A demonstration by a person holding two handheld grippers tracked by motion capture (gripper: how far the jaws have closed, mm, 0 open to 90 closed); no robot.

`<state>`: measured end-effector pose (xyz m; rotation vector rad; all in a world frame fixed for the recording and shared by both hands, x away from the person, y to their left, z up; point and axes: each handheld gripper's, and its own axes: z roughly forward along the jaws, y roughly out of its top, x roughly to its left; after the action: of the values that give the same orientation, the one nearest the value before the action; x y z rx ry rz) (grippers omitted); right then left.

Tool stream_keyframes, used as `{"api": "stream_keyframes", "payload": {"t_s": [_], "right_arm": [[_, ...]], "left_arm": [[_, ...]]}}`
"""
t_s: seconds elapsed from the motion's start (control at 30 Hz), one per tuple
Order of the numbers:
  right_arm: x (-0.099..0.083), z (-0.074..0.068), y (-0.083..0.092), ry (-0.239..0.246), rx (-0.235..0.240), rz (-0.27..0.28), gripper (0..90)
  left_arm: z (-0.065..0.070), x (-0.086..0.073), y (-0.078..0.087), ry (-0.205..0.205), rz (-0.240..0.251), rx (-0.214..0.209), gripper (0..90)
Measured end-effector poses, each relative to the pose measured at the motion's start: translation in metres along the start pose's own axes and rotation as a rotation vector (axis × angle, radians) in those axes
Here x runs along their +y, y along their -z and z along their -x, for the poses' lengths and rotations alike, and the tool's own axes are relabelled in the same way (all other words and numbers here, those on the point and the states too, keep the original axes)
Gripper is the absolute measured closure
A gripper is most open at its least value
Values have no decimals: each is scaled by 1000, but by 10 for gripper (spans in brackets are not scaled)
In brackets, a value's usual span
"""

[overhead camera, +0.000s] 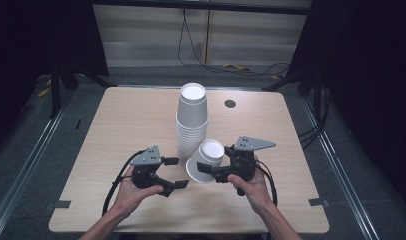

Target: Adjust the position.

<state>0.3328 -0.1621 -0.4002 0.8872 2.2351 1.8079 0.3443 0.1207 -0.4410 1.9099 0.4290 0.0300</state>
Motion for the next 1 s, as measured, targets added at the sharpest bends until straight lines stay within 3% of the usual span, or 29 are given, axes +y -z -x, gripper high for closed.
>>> {"api": "stream_keyframes", "payload": {"t_s": [0.5, 0.7, 1.0], "right_arm": [[-18, -1, -15, -8, 52, -58, 204], [-21, -3, -19, -13, 64, -67, 204], [-24, -4, -22, -20, 74, -73, 204]], "left_arm": [[7, -4, -10, -20, -14, -57, 158], [7, -6, -12, -29, -24, -43, 154], [6, -8, -18, -37, -47, -61, 109]]}}
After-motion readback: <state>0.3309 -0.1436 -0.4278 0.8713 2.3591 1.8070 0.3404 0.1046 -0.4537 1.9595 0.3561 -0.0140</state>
